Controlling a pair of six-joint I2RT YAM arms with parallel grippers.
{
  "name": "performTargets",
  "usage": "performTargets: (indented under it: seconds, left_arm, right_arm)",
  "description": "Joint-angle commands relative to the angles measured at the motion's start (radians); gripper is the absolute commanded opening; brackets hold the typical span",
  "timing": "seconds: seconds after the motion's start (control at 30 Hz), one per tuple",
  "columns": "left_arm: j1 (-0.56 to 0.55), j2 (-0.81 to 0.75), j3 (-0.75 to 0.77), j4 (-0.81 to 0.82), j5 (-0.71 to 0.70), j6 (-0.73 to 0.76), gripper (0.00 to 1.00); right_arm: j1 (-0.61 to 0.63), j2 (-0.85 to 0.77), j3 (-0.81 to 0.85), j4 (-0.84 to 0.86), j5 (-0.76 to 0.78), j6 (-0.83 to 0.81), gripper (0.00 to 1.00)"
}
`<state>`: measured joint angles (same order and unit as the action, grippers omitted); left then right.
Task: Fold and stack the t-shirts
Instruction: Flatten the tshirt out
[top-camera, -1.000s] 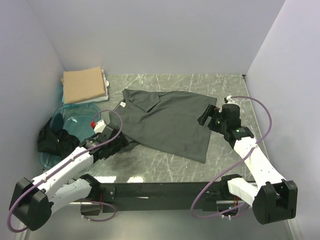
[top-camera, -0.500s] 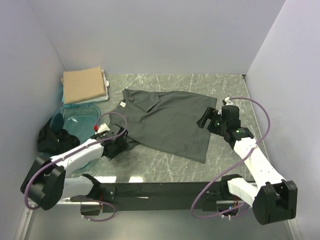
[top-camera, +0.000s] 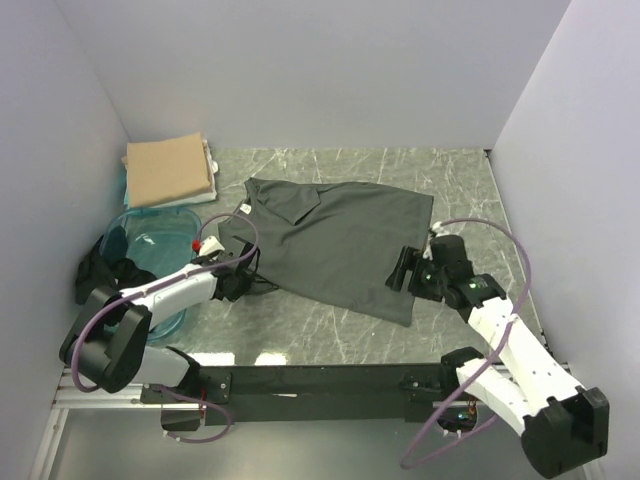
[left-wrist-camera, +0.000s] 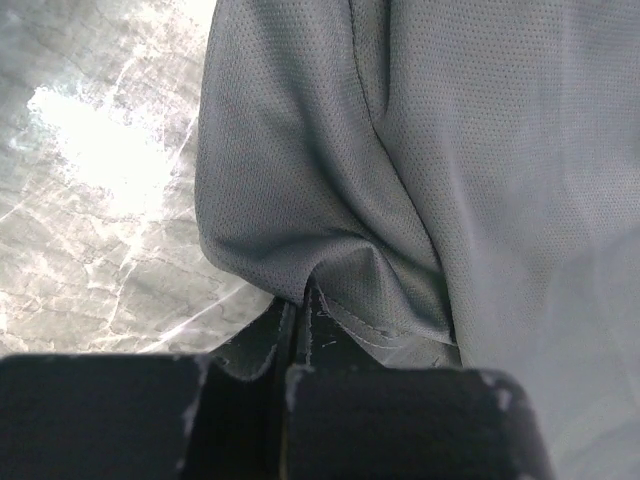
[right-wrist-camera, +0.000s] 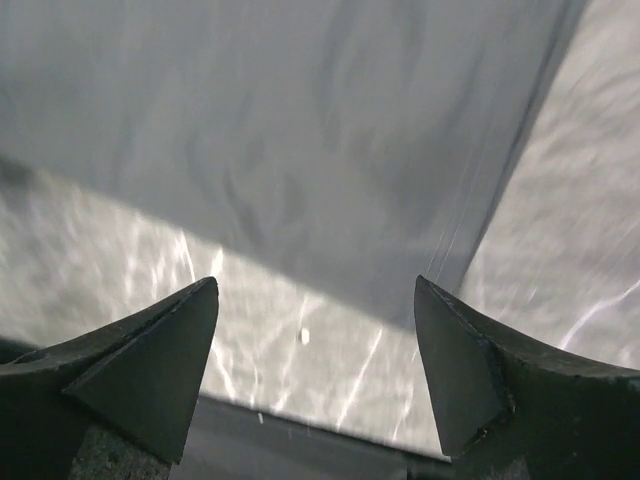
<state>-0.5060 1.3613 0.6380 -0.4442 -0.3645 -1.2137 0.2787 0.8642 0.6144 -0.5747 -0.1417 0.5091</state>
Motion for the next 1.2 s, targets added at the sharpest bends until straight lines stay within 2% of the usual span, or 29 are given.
performTargets:
  seconds: [0.0, 0.03, 0.2, 0.4, 0.53, 0.7, 0.83, 1.0, 1.1, 1.13, 1.17]
  left_arm:
    - [0.001, 0.018, -0.032, -0.047, 0.003, 0.016, 0.01]
    - [0.001, -0.010, -0.040, -0.048, -0.004, 0.017, 0.01]
    - [0.001, -0.106, -0.063, -0.036, -0.017, 0.046, 0.01]
    - [-0.002, -0.180, -0.054, -0.060, -0.022, 0.069, 0.01]
    - [-0.002, -0.220, -0.058, -0.071, -0.028, 0.077, 0.01]
    - [-0.002, -0.257, -0.066, -0.067, -0.021, 0.082, 0.01]
    - [-0.003, -0.275, -0.054, -0.086, -0.042, 0.083, 0.01]
    - [-0.005, -0.295, -0.038, -0.116, -0.076, 0.085, 0.01]
    - [-0.005, -0.315, -0.018, -0.131, -0.094, 0.082, 0.01]
    - [-0.005, -0.320, -0.014, -0.133, -0.099, 0.085, 0.01]
    - [-0.005, -0.324, -0.006, -0.136, -0.106, 0.089, 0.01]
  right_arm:
    - [0.118, -0.027, 0.010, -0.117, 0.124, 0.055, 0.85]
    - [0.166, -0.025, 0.008, -0.128, 0.132, 0.093, 0.85]
    - [0.198, 0.004, -0.041, -0.195, 0.189, 0.207, 0.83]
    - [0.203, 0.081, -0.053, -0.139, 0.186, 0.241, 0.76]
    - [0.203, 0.165, -0.064, -0.136, 0.169, 0.247, 0.66]
    - [0.205, 0.211, -0.077, -0.137, 0.195, 0.259, 0.63]
    - [0.205, 0.255, -0.084, -0.088, 0.192, 0.255, 0.54]
    - [0.203, 0.338, -0.068, -0.045, 0.223, 0.243, 0.49]
    - [0.203, 0.351, -0.061, -0.021, 0.229, 0.235, 0.35]
    - [0.201, 0.349, -0.055, -0.019, 0.235, 0.235, 0.22]
    - [0.201, 0.345, -0.047, -0.024, 0.249, 0.230, 0.17]
